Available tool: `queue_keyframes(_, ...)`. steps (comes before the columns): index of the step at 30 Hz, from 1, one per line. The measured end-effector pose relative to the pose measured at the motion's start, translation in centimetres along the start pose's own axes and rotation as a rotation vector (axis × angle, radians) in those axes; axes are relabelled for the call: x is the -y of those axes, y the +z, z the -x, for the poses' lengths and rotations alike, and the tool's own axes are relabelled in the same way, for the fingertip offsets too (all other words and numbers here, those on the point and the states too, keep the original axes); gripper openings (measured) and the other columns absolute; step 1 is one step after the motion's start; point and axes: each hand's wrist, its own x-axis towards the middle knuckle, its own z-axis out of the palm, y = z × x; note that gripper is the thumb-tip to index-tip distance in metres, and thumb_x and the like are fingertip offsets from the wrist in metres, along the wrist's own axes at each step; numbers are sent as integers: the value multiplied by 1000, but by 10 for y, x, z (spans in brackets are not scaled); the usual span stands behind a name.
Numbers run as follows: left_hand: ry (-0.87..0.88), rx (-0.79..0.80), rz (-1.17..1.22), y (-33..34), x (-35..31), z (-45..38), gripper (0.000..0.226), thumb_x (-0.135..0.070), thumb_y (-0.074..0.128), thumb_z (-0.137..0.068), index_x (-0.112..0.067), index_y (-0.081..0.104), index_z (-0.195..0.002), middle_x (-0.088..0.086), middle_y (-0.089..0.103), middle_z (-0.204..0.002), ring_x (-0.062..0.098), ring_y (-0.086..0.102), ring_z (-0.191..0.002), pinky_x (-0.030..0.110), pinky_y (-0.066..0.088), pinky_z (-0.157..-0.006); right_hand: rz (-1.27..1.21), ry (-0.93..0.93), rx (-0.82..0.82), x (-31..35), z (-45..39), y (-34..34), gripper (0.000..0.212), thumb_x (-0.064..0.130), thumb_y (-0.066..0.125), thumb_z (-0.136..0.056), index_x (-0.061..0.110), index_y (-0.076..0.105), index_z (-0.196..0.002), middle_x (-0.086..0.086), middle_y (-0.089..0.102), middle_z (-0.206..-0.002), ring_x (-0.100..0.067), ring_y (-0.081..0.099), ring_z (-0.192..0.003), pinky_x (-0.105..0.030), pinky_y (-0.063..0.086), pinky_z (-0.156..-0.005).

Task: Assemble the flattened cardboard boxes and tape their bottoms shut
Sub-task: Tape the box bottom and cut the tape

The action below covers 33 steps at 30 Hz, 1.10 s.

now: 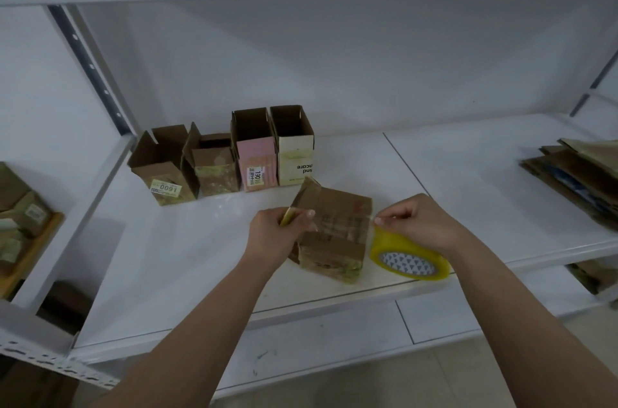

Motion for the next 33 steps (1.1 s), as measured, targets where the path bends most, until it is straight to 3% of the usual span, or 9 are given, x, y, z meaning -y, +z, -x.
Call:
queue_keyframes(4, -32, -101, -50, -3, 4, 5, 43, -43, 59, -92, -4, 75, -84, 13, 71, -75, 14, 57, -56, 32, 47, -59, 134, -25, -37, 7, -4, 9, 15, 39, 73, -84, 44, 73, -70, 17, 72, -90, -6, 64, -96, -40, 51, -93)
queue_keyframes(9, 47, -261, -219, -23, 6, 8, 39, -39, 49, -98, -11, 62, -76, 0, 55, -60, 17, 50, -57, 25, 38, -52, 231, -51, -65, 17, -5, 13, 16, 41, 70, -85, 45, 70, -69, 19, 69, -87, -7, 63, -93, -34, 51, -86)
queue_keyframes(12, -69, -314, -416, -44, 30, 2, 37, -38, 44, -99, -12, 65, -84, 6, 65, -77, 27, 59, -73, 30, 44, -65, 280, -12, -93, 13, -3, 6, 16, 41, 70, -86, 44, 69, -71, 18, 70, -89, -7, 63, -93, -31, 50, -83)
queue_keyframes(17, -336, -77, -733, -50, 76, 5, 52, -43, 52, -94, -3, 48, -127, 16, 57, -126, 35, 54, -116, 36, 46, -92, 320, 72, -125, 0, 5, -4, 9, 45, 69, -85, 40, 71, -77, 13, 69, -96, -12, 62, -98, -33, 49, -85)
queue_keyframes(21, 43, -184, -781, -20, 55, 4, 73, -42, 54, -93, -5, 25, -149, 16, 23, -156, 34, 14, -146, 48, 21, -118, 253, 117, -154, -8, 12, -15, 12, 46, 70, -84, 42, 69, -73, 10, 69, -96, -15, 63, -98, -37, 50, -90)
queue_keyframes(24, 374, -43, -833, 17, 14, 7, 73, -42, 49, -92, -12, 22, -152, 11, 17, -159, 29, 1, -149, 46, 8, -121, 207, 135, -204, -11, 15, -21, 13, 47, 71, -83, 40, 72, -73, 11, 69, -90, -15, 63, -94, -39, 51, -91)
queue_keyframes(27, 500, 67, -964, 51, -2, 13, 83, -53, 41, -86, -9, 17, -153, 14, 1, -161, 33, -16, -147, 47, -8, -117, 166, 143, -260, -15, 18, -26, 14, 49, 72, -81, 38, 74, -73, 11, 71, -91, -16, 65, -93, -41, 52, -91)
queue_keyframes(30, 489, 168, -1056, 80, 1, 15, 95, -64, 40, -86, -4, 8, -153, 18, -11, -160, 35, -25, -144, 49, -11, -116, 115, 157, -339, -18, 20, -30, 14, 47, 71, -81, 39, 72, -70, 10, 72, -96, -17, 64, -98, -42, 51, -93)
queue_keyframes(33, 224, 220, -1032, 94, 10, 9, 113, -77, 43, -81, -4, -4, -153, 21, -12, -160, 39, -20, -145, 52, -3, -119, 97, 171, -377, -18, 21, -29, 13, 45, 70, -83, 40, 72, -71, 10, 71, -100, -17, 63, -99, -40, 50, -94)
